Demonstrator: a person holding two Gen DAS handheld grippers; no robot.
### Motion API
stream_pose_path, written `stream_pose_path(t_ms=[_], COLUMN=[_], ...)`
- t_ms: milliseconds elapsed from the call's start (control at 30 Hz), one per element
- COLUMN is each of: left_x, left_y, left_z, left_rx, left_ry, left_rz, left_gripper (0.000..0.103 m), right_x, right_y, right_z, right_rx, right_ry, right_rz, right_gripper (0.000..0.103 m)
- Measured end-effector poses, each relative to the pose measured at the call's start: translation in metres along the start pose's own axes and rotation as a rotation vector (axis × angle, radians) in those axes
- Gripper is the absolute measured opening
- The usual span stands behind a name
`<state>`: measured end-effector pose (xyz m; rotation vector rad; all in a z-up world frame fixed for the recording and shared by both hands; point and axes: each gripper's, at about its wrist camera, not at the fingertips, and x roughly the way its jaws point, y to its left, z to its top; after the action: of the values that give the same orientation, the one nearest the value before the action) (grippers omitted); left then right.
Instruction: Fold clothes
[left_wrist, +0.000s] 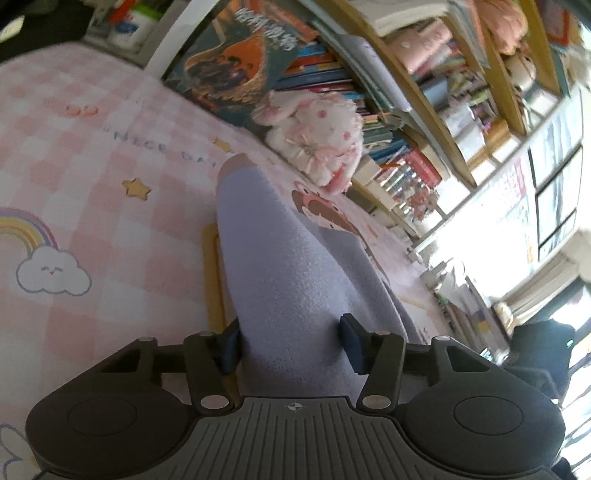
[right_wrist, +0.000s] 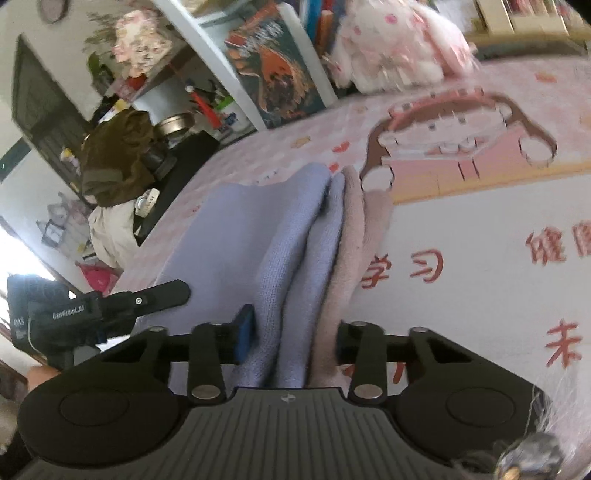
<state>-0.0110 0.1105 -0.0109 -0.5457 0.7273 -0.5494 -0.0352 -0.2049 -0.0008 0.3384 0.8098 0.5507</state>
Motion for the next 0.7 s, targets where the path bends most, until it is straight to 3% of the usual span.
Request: stream_pose_path(t_ms=[167,700], left_x=[-0.012,-0.017], left_y=[-0.019,-0.039], left_z=[0.002,0.05], left_rx=[0.087,0.141], left_ry=[-0.03,-0.123], left_rz=[0.005,-0.023], left_gripper=[0.051,0.051], right_x=[-0.011,-0.023], right_y=[0.017,0.027], right_z=[-0.002,0.041], right_rx=[-0.119,-0.186], right_ry=[-0.031,-0.148], right_rz=[-0.038,-0.009], right_gripper=[0.031,0.03])
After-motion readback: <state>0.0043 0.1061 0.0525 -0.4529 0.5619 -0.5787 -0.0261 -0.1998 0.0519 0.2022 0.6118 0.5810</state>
